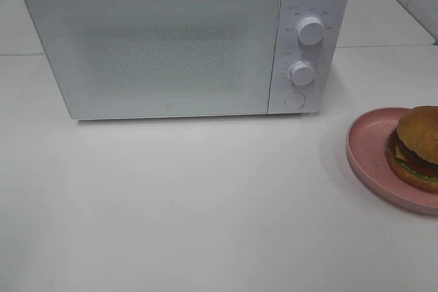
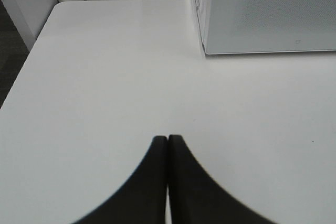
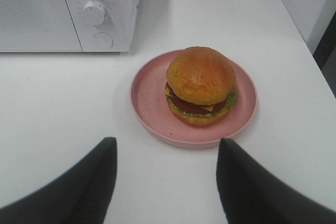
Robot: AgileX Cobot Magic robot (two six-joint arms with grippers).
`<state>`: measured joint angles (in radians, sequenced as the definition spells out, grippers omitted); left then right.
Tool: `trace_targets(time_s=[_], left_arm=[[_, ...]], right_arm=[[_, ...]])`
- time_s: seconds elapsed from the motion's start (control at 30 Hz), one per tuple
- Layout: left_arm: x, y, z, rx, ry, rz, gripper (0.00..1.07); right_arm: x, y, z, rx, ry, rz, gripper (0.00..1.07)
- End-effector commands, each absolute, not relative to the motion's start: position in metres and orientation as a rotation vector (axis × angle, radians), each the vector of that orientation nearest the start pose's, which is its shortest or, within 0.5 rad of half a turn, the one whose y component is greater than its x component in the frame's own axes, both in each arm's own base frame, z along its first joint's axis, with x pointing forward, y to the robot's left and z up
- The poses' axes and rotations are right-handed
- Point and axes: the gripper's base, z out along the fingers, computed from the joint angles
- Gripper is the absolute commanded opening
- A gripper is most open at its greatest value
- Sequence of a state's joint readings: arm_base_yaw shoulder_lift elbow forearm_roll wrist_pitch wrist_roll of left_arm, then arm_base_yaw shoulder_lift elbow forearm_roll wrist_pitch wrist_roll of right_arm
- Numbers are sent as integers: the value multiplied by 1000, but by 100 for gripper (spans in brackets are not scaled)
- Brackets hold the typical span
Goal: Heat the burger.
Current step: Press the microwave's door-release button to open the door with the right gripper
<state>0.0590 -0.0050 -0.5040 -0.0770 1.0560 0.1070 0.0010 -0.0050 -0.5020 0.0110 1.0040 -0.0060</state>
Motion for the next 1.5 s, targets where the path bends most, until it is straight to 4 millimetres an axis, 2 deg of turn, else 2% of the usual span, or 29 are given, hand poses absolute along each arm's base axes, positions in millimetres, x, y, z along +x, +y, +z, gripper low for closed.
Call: trace_targets(time_s=[0.03, 0.13, 0.23, 0.3, 0.4, 0.47, 0.5, 0.57, 0.6, 0.67, 0.77, 0.93, 0.97, 1.0, 1.03, 1.17, 1.3, 1.37, 1.43, 1.47, 1.5], left_arm=[[-8, -7, 279, 54, 1993, 6, 0], [-8, -7, 279, 54, 1993, 6, 0], [-8, -7, 279, 54, 1993, 6, 0], [-8, -7, 279, 54, 1993, 6, 0], [-8, -7, 279, 54, 1993, 6, 0], [-8, -7, 279, 54, 1993, 6, 0], [-8, -7, 279, 54, 1993, 6, 0], [-8, -7, 279, 54, 1993, 6, 0], [-8, -7, 279, 54, 1993, 6, 0], [-8, -7, 279, 54, 1993, 6, 0], [-8, -7, 279, 54, 1993, 6, 0], [-8, -7, 279, 54, 1993, 6, 0], [-8, -7, 279, 54, 1993, 6, 0], [-8, -7, 279, 54, 1993, 6, 0], [-8, -7, 279, 54, 1993, 6, 0], [-8, -7, 279, 54, 1993, 6, 0], [-8, -7, 279, 54, 1993, 6, 0], [-8, -7, 279, 54, 1993, 6, 0], [-8, -7, 279, 54, 1993, 6, 0], [-8, -7, 279, 54, 1993, 6, 0], [-8, -7, 279, 54, 1993, 6, 0]], right_arm=[[-1, 3, 295, 3, 1906, 42, 54], [16, 5, 305, 11, 1869, 78, 54], [22, 5, 307, 14, 1866, 84, 54], [46, 6, 312, 30, 1887, 109, 54], [52, 5, 312, 33, 1898, 109, 54], [75, 5, 310, 43, 1949, 107, 54], [75, 5, 310, 43, 1949, 107, 54], [94, 5, 305, 50, 2003, 105, 54], [94, 5, 305, 50, 2003, 105, 54], [113, 4, 299, 58, 2055, 102, 54], [125, 4, 295, 63, 2072, 100, 53], [161, 3, 282, 77, 2100, 90, 50], [161, 3, 282, 77, 2100, 90, 50], [171, 3, 277, 75, 2101, 83, 49], [171, 3, 277, 75, 2101, 83, 49], [194, 2, 264, 85, 2114, 73, 46], [205, 3, 258, 80, 2104, 72, 44], [211, 8, 254, 51, 2097, 83, 44], [220, 24, 249, -23, 2074, 120, 44], [220, 24, 249, -23, 2074, 120, 44], [225, 38, 245, -80, 2055, 153, 44]])
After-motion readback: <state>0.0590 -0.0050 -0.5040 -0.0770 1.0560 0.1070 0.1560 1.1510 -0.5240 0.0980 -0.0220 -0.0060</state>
